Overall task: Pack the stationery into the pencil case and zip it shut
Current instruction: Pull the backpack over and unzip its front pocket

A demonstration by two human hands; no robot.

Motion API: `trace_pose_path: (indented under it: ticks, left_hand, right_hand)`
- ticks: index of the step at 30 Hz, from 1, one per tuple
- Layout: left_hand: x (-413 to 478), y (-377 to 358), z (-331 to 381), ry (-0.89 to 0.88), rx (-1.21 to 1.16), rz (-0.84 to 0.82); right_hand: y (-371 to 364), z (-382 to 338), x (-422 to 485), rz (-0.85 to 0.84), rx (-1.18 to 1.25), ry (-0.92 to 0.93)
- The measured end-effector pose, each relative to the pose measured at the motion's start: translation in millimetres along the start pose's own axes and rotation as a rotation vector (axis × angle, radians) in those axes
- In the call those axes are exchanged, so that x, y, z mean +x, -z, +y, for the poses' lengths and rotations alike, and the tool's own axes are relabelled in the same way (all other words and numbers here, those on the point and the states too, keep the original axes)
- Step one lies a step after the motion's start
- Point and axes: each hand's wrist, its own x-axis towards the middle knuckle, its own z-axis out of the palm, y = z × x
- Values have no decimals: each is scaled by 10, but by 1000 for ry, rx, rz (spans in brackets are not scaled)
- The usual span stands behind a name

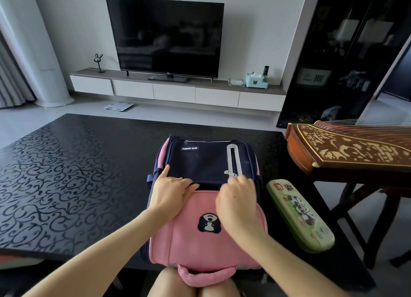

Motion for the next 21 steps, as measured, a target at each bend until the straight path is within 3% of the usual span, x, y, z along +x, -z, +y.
trace_pose_path:
  ticks: [4,8,15,21]
  left_hand:
    - [2,61,-44,-9,-108,68]
    - [-132,165,38,16,46,200]
    - [-80,99,567,14,404,-69]
    - [-182,301,42,-224,517,-13]
  right_hand:
    - [-230,-259,-29,26,212,99]
    - [-244,146,-42,251,244,32]
    - [-511,408,-111,-8,26,-57]
    - [-520,390,-172,18,-20,-32]
